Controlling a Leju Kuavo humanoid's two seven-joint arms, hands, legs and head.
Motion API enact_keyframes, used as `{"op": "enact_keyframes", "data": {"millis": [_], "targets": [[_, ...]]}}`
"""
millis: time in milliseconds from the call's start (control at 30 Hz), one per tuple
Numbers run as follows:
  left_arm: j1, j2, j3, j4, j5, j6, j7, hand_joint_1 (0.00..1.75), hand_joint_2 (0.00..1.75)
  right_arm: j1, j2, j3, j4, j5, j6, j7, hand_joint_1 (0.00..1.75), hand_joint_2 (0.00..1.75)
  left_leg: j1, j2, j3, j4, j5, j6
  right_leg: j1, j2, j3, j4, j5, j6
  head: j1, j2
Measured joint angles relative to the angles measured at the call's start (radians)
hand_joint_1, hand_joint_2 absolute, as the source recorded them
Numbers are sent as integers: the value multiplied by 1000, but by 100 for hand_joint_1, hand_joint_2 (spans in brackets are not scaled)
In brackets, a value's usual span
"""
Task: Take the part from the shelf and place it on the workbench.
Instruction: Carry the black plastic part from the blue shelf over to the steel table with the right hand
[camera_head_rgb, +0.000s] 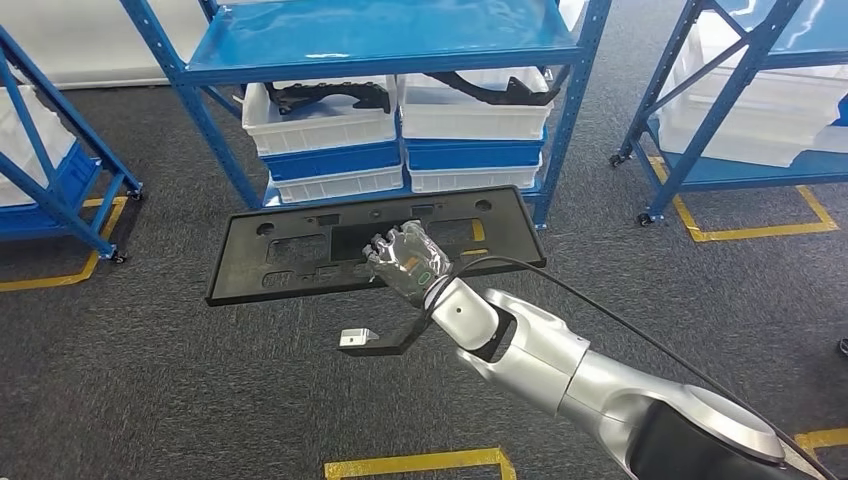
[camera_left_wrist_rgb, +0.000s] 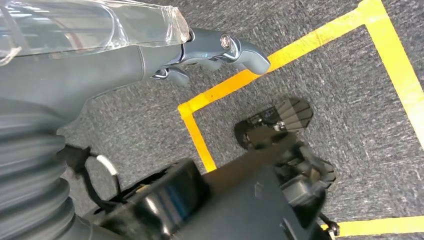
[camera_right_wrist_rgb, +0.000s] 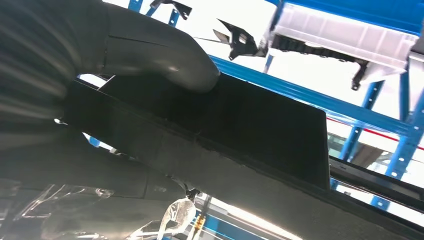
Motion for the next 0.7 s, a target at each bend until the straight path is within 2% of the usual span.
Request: {"op": "enact_keyframes", "data": {"millis": [33,100,167,200,267,300,333,367,400,467,500,533,600,633,700], "targets": [[0,0,0,0,-1,0,0,0,175,1,0,0,0,0,0,1,175,175,-5,4,5,-15,0,4,2,-7,1,-1,-1,3,0,0],[2,0,0,0,-6,-1,1,0,175,3,-1,0,-2,1,0,2,175,175,-4,-16,5,-19,4,13,2,-20,5,-3,-5,13,0,0],[4,-1,0,0,-10,-2,3,0,175,3,-4,-2,-6,2,0,4,175,175,2,-35,14,-27,11,25,1,1,-3,30,-31,22,1,0],[4,-1,0,0,-11,-3,4,0,175,2,-7,-2,-8,3,1,4,175,175,5,-44,18,-30,15,32,1,22,-23,79,-60,24,2,0],[3,-2,0,0,-14,-6,4,0,175,6,-13,-2,-10,4,6,5,175,175,5,-65,18,-30,16,40,0,54,-88,223,-127,25,3,0],[3,-2,0,0,-17,-7,3,0,175,10,-17,-2,-10,4,9,5,175,175,5,-78,18,-29,17,40,1,58,-115,279,-145,26,3,0],[4,-3,0,0,-21,-10,2,0,175,13,-21,-2,-10,5,12,5,175,175,5,-92,18,-29,17,40,0,60,-126,298,-143,27,3,0],[5,-3,0,0,-24,-11,2,0,175,14,-24,-2,-10,5,13,6,175,175,5,-105,18,-27,17,39,0,62,-117,277,-121,27,3,0],[5,-3,-1,0,-27,-12,1,0,175,14,-27,-3,-11,5,14,6,175,175,6,-118,18,-25,16,38,-1,68,-91,218,-86,26,3,0],[3,-3,-1,0,-30,-13,1,0,175,9,-32,-5,-15,5,16,7,175,175,7,-142,13,-14,13,32,-8,106,-27,79,-24,25,4,0],[1,-3,-1,0,-32,-13,1,0,175,7,-34,-6,-18,5,17,7,175,175,6,-152,7,-8,11,27,-10,122,-7,36,-9,24,3,0],[1,-2,-1,0,-33,-13,2,0,175,6,-36,-6,-21,5,18,8,175,175,7,-162,2,-4,10,22,-10,132,1,15,-6,22,2,0],[4,1,-1,0,-34,-13,4,0,175,6,-37,-7,-26,5,20,9,175,175,10,-175,-8,-3,12,12,-7,116,2,10,-7,12,2,0],[6,3,-1,0,-34,-14,4,0,175,6,-37,-7,-29,5,20,10,175,175,9,-163,-13,5,7,7,-7,105,2,9,-6,6,1,0],[7,6,-2,0,-35,-14,5,0,175,4,-39,-8,-35,6,21,13,175,175,9,-112,-44,71,-30,-6,-10,85,3,7,-4,-4,-1,0]]}}
